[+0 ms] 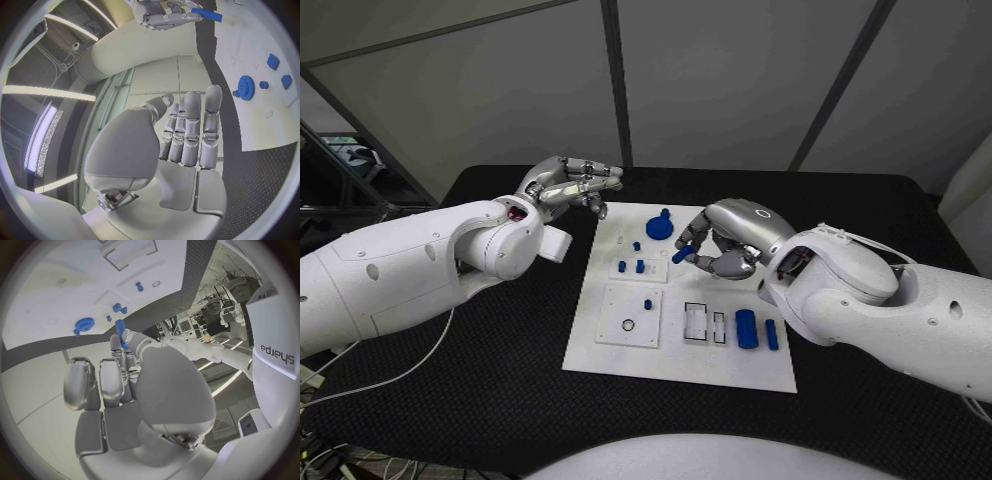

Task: Assemble the parts on the task board

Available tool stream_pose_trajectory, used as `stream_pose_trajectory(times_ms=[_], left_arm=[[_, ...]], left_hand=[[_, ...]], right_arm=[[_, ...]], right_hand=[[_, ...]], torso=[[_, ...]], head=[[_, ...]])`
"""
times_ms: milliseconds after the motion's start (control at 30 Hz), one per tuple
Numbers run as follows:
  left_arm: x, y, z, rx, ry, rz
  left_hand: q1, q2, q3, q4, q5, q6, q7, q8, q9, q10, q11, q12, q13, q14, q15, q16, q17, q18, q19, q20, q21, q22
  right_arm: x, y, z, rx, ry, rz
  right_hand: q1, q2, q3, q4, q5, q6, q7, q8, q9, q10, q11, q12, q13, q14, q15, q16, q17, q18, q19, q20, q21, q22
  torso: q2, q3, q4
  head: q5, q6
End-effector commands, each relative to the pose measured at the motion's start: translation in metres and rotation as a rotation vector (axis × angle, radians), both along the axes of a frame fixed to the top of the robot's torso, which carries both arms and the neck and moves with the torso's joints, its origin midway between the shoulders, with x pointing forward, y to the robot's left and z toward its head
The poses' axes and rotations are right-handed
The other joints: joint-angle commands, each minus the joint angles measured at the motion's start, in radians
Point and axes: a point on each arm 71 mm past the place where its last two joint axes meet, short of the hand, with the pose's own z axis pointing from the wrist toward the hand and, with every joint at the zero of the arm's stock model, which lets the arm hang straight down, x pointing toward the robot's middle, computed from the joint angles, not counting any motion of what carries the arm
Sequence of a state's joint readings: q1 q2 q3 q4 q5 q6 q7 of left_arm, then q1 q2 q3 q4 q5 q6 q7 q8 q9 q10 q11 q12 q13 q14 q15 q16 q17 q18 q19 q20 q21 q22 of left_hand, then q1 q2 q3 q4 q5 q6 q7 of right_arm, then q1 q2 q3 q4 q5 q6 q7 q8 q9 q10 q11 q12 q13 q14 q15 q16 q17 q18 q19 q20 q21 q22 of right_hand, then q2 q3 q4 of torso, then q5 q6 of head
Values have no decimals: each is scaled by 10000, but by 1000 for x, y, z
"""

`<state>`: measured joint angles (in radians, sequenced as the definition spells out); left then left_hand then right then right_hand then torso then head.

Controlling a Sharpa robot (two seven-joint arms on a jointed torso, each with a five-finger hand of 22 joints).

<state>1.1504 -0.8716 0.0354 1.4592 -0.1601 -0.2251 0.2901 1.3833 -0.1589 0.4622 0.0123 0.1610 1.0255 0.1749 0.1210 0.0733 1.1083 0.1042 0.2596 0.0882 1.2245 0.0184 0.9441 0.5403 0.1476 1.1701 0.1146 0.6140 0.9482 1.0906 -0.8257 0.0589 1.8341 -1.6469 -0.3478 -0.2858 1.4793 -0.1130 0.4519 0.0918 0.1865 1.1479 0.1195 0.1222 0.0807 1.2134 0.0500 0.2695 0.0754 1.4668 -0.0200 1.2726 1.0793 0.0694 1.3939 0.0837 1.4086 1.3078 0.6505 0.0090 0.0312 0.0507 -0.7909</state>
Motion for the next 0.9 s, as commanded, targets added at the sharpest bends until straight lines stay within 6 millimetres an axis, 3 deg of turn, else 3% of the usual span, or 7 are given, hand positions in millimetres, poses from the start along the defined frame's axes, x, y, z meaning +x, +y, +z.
stream_pose_trajectory(times_ms=[33,167,367,433,900], left_arm=[[0,-2,1,-87,-13,-116],[0,-3,1,-101,-22,-135],[0,-5,1,-115,-38,-149],[0,-5,1,-115,-42,-145],[1,-7,1,-136,-37,-198]], left_hand=[[-58,14,-71,-6,-53,-23,78,8,-16,-76,18,36,12,-13,19,-60,-12,341,-63,16,-49,-11],[-58,14,-71,-6,-53,-23,78,8,-16,-76,18,36,12,-13,19,-60,-12,341,-63,16,-49,-11],[-58,14,-71,-6,-53,-23,78,8,-16,-76,18,36,12,-13,19,-60,-12,341,-63,16,-49,-11],[-58,14,-71,-6,-53,-23,78,8,-16,-76,18,36,12,-13,19,-60,-12,341,-63,16,-49,-11],[-69,41,-88,2,-50,-29,80,17,-20,-95,20,65,16,-10,23,-54,-39,342,-57,23,-63,-21]], right_arm=[[-4,14,0,486,232,538],[-12,36,-11,472,638,1219],[-20,58,-33,175,1228,1900],[-22,62,-38,92,1336,2014],[-22,78,-57,-848,1562,2264]], right_hand=[[-49,-41,52,-17,67,98,56,28,111,46,11,-34,11,288,-63,35,-1,-86,38,-4,37,225],[-51,-42,55,-19,72,98,57,27,111,47,12,-39,11,288,-63,35,-3,-83,29,-4,30,214],[-58,-50,67,-34,96,92,63,20,109,44,18,-66,10,281,-59,18,-37,-73,1,-1,7,178],[-58,-50,69,-37,100,91,64,19,109,44,19,-70,10,280,-59,17,-40,-72,-3,-1,4,174],[-82,-52,71,-40,101,81,75,10,107,40,29,-97,8,277,-52,16,-47,-65,-27,3,-15,145]], torso=[[4,-9,23],[13,-18,37],[18,-11,5],[14,-3,-17],[8,7,0]], head=[[46,-43],[115,-84],[250,-150],[288,-165],[359,-242]])
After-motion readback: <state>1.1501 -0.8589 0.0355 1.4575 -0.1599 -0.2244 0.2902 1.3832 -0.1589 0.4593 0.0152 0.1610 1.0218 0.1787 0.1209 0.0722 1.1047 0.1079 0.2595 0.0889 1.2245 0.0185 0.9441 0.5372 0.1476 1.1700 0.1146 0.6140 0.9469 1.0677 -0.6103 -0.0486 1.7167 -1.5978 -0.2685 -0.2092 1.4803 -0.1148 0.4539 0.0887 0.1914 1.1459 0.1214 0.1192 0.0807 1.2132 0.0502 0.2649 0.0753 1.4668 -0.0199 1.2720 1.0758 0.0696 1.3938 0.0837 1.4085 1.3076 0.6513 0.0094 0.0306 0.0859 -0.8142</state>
